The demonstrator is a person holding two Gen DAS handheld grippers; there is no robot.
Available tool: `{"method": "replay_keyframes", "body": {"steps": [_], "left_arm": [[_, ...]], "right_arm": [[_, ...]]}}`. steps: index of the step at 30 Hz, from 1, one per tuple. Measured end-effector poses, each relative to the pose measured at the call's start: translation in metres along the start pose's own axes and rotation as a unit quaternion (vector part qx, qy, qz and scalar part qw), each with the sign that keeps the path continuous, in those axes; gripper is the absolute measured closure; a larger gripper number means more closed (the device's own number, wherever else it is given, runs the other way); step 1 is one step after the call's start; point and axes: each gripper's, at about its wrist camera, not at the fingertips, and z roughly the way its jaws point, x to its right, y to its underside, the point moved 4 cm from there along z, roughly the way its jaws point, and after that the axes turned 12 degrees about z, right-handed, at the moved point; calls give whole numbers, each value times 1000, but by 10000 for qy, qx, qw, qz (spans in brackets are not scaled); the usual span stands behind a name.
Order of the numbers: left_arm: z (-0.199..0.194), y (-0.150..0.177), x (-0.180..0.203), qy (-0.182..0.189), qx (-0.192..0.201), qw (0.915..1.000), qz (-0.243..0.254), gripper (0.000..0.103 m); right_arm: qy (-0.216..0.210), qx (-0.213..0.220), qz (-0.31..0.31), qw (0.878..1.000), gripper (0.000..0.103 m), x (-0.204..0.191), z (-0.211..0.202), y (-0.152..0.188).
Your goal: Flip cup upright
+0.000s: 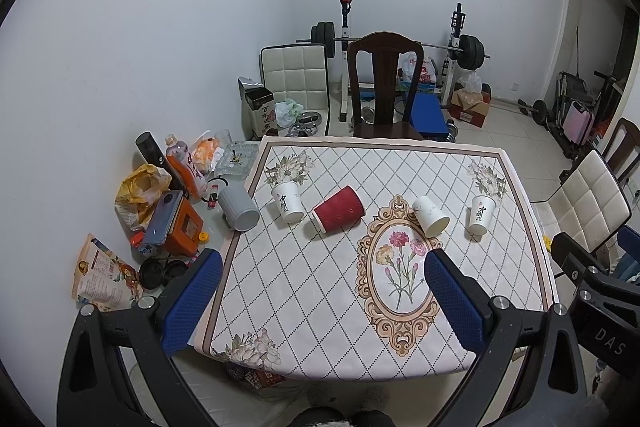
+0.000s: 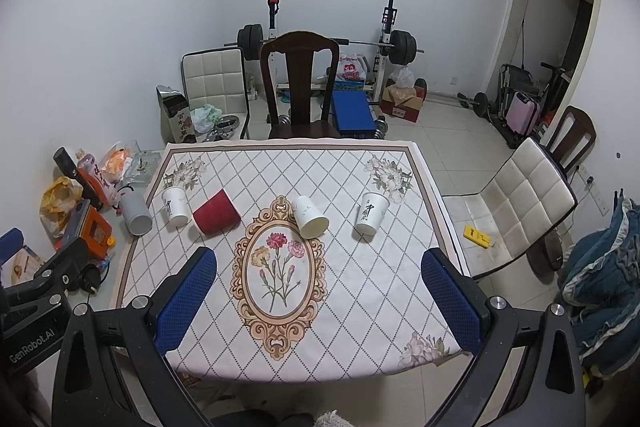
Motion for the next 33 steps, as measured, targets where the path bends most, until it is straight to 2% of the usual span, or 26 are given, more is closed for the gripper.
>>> {"method": "replay_keyframes", "body": {"steps": [7, 10, 15, 19, 25, 28, 33], "left_arm": [[3, -3, -10, 26, -62, 10000, -28, 0], [16, 1, -11, 31, -122, 9999, -29, 0], [50, 8, -14, 123, -344, 9993, 8, 0], [88, 15, -9, 246, -624, 9975, 202, 0], [134, 28, 20, 652, -1054, 9900, 670, 0], [155, 26, 42, 827, -1239, 9849, 886, 0], [193, 15, 92, 881, -1449, 9769, 1300, 0]], "right_arm": [[-8, -27, 18, 10000, 0, 0, 1, 3], [-7, -100, 50, 9999, 0, -2, 4, 8], [64, -326, 185, 9993, 0, -6, 25, 15], [338, -670, 424, 9963, 0, -1, 61, 24], [976, -1420, 925, 9807, 0, 34, 122, 61], [1276, -1645, 1175, 9710, 0, 63, 148, 79], [1612, -2046, 1630, 9516, 0, 118, 196, 99]]}}
